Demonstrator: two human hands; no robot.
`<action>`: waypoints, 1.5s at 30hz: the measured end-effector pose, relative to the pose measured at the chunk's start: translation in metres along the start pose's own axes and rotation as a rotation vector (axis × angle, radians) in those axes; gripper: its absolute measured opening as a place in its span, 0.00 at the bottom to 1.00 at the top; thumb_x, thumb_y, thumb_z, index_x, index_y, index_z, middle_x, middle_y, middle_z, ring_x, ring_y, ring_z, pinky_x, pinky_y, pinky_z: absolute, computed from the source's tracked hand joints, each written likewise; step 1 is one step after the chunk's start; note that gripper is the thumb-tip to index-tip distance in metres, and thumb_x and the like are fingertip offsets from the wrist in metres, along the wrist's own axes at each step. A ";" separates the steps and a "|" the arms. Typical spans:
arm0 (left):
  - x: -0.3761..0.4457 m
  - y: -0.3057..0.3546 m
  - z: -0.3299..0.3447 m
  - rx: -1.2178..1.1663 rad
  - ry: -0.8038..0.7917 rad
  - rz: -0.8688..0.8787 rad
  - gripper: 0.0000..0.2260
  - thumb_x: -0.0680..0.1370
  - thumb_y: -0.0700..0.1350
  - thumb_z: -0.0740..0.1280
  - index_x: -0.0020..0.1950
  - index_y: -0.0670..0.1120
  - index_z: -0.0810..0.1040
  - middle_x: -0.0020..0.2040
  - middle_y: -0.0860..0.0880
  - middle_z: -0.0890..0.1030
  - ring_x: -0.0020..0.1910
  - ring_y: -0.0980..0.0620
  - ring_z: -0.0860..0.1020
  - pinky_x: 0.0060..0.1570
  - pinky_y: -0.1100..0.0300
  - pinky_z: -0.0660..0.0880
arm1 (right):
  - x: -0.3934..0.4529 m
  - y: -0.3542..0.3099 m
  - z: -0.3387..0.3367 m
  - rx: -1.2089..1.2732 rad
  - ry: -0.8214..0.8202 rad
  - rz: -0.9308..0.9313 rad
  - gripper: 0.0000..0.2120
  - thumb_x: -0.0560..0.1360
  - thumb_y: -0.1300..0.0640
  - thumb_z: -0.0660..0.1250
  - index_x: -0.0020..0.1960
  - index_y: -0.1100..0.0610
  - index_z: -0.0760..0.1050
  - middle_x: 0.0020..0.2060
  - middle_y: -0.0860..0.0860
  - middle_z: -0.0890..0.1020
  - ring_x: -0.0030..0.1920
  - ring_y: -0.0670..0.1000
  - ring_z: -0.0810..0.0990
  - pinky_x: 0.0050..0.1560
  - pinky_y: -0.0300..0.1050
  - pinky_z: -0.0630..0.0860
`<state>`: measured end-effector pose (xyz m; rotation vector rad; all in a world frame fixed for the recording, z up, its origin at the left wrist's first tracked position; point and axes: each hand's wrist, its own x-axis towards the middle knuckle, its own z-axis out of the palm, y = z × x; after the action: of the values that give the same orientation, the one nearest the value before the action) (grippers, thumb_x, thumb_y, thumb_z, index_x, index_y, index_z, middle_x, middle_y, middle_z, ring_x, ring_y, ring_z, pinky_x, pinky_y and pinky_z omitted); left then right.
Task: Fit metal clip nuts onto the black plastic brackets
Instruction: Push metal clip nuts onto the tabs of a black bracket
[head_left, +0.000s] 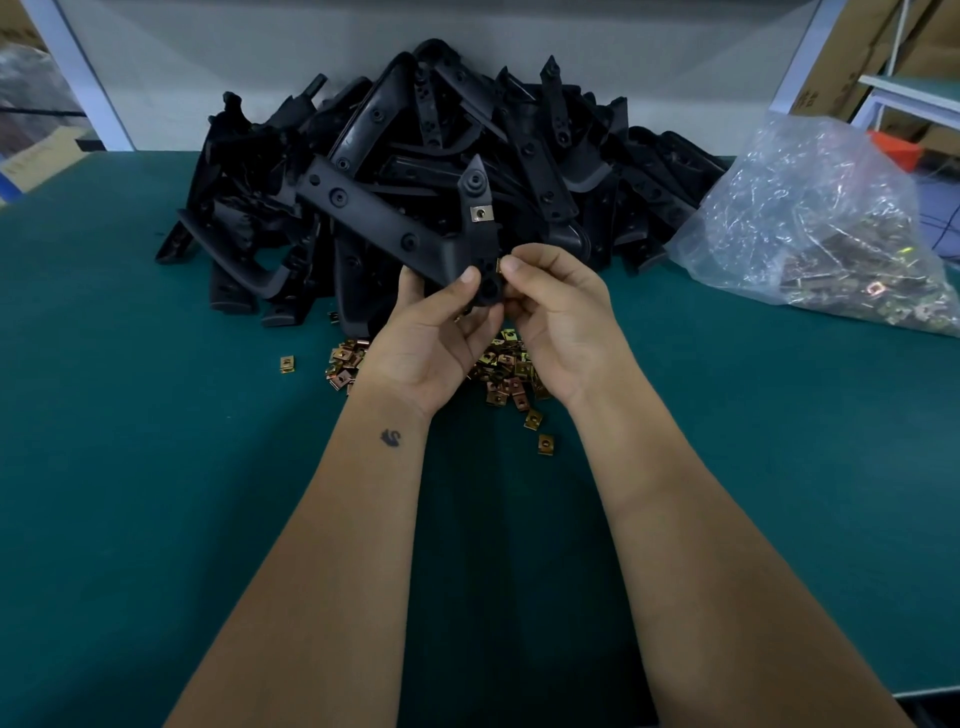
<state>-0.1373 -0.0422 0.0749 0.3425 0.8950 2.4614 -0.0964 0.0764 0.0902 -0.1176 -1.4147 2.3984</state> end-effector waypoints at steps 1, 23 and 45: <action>0.000 0.000 0.000 0.015 0.000 0.001 0.15 0.79 0.36 0.66 0.62 0.50 0.72 0.54 0.48 0.83 0.48 0.51 0.82 0.44 0.61 0.80 | 0.000 0.000 -0.001 -0.007 0.006 0.005 0.07 0.74 0.70 0.68 0.45 0.59 0.77 0.38 0.52 0.80 0.38 0.47 0.78 0.43 0.40 0.77; 0.001 0.001 0.001 0.133 0.007 -0.087 0.20 0.75 0.36 0.69 0.65 0.48 0.72 0.53 0.46 0.85 0.51 0.50 0.84 0.44 0.62 0.80 | 0.001 -0.002 -0.008 -0.145 0.016 -0.006 0.15 0.73 0.72 0.69 0.38 0.55 0.68 0.30 0.48 0.71 0.30 0.43 0.69 0.36 0.36 0.71; 0.006 -0.006 0.003 -0.082 0.131 -0.003 0.11 0.82 0.36 0.61 0.63 0.45 0.70 0.56 0.40 0.80 0.50 0.44 0.80 0.46 0.55 0.81 | -0.005 0.012 0.005 -0.704 0.158 -0.368 0.05 0.73 0.52 0.74 0.44 0.54 0.80 0.36 0.45 0.82 0.39 0.41 0.81 0.42 0.35 0.77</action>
<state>-0.1387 -0.0332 0.0736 0.1525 0.8429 2.5326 -0.0964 0.0655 0.0821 -0.1931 -1.9366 1.4922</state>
